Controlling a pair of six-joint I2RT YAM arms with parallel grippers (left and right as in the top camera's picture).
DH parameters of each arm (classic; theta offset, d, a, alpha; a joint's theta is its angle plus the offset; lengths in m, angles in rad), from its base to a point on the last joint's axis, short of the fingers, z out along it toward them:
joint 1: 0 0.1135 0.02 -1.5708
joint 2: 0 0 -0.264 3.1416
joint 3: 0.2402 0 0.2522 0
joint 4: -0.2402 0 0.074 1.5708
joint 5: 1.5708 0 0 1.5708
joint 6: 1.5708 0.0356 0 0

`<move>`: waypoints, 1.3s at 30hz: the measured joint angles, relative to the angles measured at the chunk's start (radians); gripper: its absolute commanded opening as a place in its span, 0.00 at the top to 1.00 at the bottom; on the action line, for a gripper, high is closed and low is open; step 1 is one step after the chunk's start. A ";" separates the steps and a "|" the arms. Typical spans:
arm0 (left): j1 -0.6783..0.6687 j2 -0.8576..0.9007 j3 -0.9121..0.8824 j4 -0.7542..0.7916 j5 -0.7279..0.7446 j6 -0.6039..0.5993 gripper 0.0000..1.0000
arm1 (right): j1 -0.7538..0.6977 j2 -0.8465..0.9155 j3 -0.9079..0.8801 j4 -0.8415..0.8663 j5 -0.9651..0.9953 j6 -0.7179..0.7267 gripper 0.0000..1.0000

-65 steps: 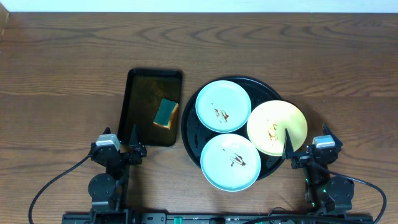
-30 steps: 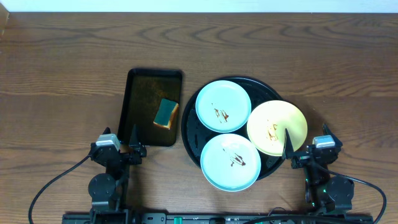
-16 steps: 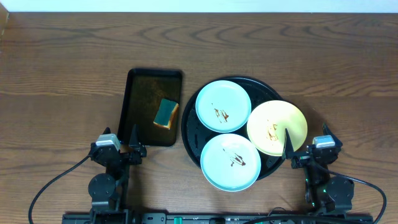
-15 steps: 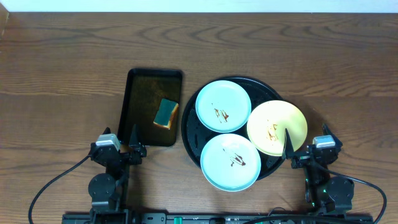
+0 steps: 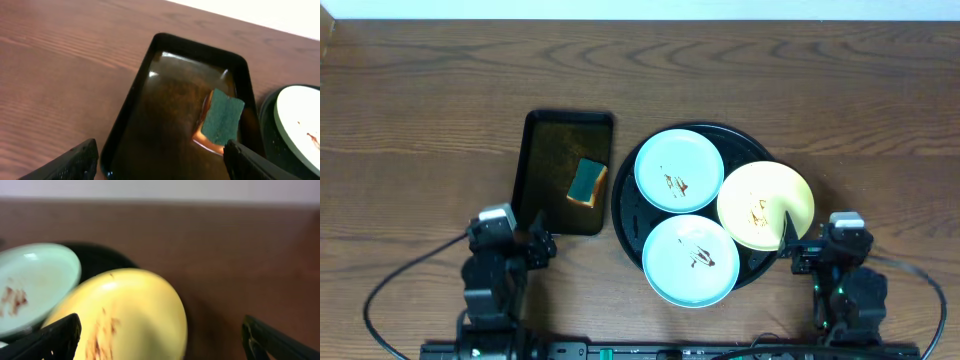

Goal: Clean dirty plates on tray and stack at the side
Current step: 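Move left gripper to the sponge and right gripper to the yellow plate rim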

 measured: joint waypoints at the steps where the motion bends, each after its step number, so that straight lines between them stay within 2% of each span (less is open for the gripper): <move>1: 0.000 0.032 0.031 -0.015 -0.001 0.000 0.20 | 0.000 0.036 0.033 -0.033 0.014 0.009 0.01; 8: 0.000 0.374 0.353 -0.237 0.008 -0.001 0.20 | 0.000 0.316 0.315 -0.175 0.049 0.036 0.01; 13: 0.000 0.597 0.563 -0.412 0.053 -0.001 0.20 | 0.000 0.552 0.484 -0.312 -0.008 0.036 0.01; 16: 0.000 0.696 0.664 -0.532 0.060 0.000 0.20 | 0.000 0.698 0.566 -0.397 -0.060 -0.010 0.01; 19: 0.000 0.748 0.702 -0.573 0.059 0.000 0.20 | 0.000 0.809 0.644 -0.494 -0.093 -0.081 0.01; 24: 0.000 0.772 0.704 -0.558 0.067 -0.001 0.20 | 0.000 0.891 0.744 -0.529 -0.175 -0.132 0.01; 31: -0.008 0.795 0.707 -0.366 0.120 0.004 0.21 | 0.000 0.890 0.761 -0.509 -0.224 -0.155 0.01; 39: -0.148 0.972 0.711 -0.256 0.092 0.084 0.23 | 0.000 0.890 0.761 -0.488 -0.255 -0.158 0.01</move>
